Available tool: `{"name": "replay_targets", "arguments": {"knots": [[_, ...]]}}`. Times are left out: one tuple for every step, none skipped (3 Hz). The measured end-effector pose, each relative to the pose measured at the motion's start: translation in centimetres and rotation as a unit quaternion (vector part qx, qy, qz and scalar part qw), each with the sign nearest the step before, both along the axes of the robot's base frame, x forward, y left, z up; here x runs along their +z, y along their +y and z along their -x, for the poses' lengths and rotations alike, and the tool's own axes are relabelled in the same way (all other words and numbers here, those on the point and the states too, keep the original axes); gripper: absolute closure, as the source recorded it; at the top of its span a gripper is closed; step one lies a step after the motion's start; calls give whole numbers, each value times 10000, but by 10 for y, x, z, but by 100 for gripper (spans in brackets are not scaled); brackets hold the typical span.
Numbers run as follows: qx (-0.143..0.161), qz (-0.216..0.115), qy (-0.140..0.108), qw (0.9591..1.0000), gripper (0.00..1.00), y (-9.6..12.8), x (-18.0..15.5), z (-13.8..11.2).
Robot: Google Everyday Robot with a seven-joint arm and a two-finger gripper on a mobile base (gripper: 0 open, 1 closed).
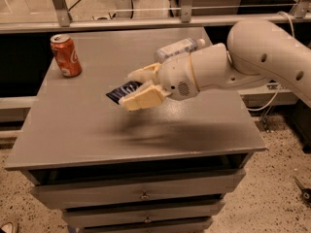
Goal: Pick rxbar blueberry
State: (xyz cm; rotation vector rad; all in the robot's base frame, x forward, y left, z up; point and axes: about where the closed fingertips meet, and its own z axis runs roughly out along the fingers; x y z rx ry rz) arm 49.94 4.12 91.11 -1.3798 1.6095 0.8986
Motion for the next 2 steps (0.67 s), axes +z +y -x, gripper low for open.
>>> {"name": "replay_targets", "arguments": {"knots": [[85,-658,197,9976,100,-7,10,-3],[105,-674,211,9974,100,-5,10,-2]]}}
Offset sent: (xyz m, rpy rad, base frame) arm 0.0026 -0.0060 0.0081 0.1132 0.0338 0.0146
